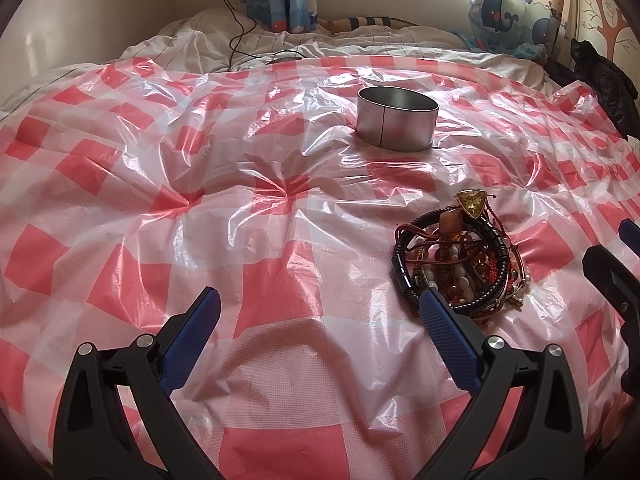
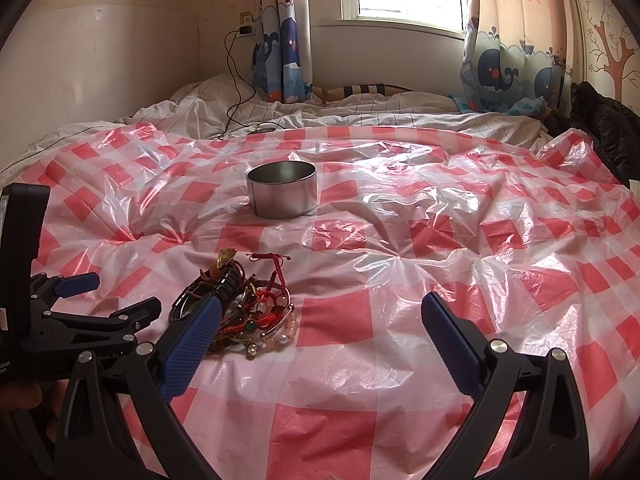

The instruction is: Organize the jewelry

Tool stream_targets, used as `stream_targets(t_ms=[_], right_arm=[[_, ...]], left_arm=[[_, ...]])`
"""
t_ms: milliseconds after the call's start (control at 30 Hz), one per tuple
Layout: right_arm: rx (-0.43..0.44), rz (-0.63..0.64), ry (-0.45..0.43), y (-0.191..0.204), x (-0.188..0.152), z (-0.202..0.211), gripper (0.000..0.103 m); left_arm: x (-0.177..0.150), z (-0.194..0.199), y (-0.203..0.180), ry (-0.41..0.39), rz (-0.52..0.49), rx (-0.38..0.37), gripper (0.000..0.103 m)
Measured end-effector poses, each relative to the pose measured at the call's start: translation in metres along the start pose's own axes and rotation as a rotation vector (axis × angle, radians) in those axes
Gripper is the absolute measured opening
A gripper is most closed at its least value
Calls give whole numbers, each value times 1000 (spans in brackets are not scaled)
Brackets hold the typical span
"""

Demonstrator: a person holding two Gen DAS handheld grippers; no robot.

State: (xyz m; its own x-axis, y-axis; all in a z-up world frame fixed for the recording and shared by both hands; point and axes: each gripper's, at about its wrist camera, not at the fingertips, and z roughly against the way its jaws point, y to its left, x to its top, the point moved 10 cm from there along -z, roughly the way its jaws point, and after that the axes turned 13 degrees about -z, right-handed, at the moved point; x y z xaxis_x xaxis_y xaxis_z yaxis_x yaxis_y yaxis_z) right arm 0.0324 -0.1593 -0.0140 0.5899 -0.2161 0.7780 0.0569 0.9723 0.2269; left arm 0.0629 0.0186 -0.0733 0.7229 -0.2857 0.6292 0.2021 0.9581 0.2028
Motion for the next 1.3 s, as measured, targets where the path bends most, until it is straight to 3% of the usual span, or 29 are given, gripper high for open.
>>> stream_targets(t_ms=[633,733,900,1000,1067,1100,1133,1200,1300], right_arm=[[-15,22,34,-3,-5,-5,96],[5,5,12,-1,-4,-4,96],[-78,121,192,-6,-15,-9,96],[-17,140,283,5,-13,-12,96],[48,152,223,15,-1,-15,95],[76,157,176,19,2,-17,91],[94,165,178,23,1,-20,76],[106,188,224,29,-5,-32,63],[165,175,260,40,-14,-45,56]], left_arm=[[1,-6,-4,2,11,-5,96],[5,-2,1,-30,18,6,96],[20,5,8,-72,38,-8,96],[43,15,22,-134,56,-7,96],[53,11,33,-104,53,9,96],[55,5,36,-74,57,2,96],[57,0,40,-59,68,-5,96],[56,-10,49,-27,101,2,96],[43,-18,58,27,109,44,96]])
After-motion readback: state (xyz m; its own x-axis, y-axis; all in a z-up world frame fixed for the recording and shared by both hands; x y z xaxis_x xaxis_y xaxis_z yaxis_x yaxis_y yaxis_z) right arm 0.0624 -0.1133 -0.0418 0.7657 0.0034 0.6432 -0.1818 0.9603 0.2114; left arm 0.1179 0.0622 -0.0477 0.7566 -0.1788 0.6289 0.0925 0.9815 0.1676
